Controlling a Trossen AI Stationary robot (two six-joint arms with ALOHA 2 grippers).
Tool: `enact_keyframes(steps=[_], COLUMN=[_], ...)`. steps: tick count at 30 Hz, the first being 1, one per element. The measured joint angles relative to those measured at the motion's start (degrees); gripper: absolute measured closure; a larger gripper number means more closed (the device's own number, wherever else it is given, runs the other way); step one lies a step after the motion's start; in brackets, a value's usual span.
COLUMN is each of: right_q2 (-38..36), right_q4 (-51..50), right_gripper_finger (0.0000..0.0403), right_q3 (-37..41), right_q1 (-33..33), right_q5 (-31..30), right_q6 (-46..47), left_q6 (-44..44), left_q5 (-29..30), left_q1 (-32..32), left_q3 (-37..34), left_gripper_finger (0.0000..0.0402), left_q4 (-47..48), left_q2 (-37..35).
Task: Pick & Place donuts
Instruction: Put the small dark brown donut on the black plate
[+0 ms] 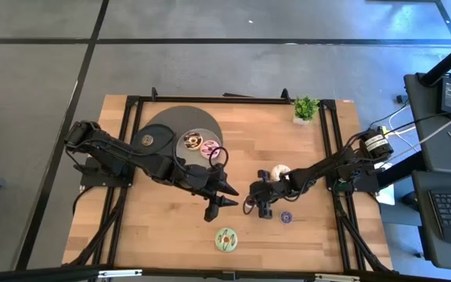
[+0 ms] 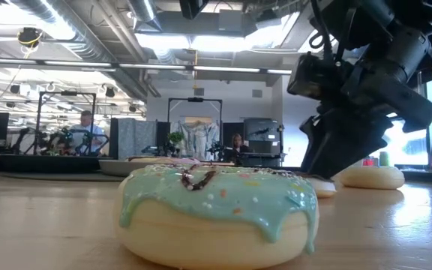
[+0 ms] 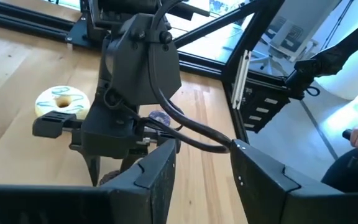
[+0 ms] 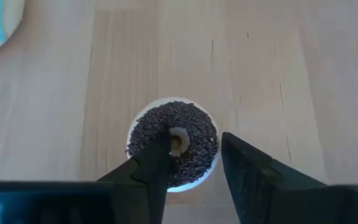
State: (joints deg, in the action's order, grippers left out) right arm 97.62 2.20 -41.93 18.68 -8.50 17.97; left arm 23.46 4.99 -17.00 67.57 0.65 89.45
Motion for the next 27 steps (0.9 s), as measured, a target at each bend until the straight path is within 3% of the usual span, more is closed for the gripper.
enact_keyframes(steps=[6, 11, 19, 27], right_q2=[0.0, 0.13, 0.11, 2.36], right_q4=[-0.11, -1.19, -5.42, -4.67], right_gripper_finger=[0.0319, 0.0354, 0.0359, 0.0363], right_q3=[-0.02, -3.01, -17.68, -32.74], right_q1=[0.0, -0.57, -5.25, -11.72], right_q5=[0.01, 1.27, 2.17, 2.56], right_q6=[1.27, -1.18, -13.75, -22.79], left_q6=[1.46, 2.81, -3.41, -4.73], left_q5=[-0.11, 2.65, 7.95, 14.02], left_q1=[-0.27, -0.39, -1.22, -1.35], left_q3=[0.0, 0.0, 0.09, 0.09], left_gripper_finger=[0.0249, 0.0252, 0.0249, 0.0253], left_q4=[1.98, 7.36, 12.82, 20.7], left_q2=[-0.57, -7.08, -19.28, -25.82])
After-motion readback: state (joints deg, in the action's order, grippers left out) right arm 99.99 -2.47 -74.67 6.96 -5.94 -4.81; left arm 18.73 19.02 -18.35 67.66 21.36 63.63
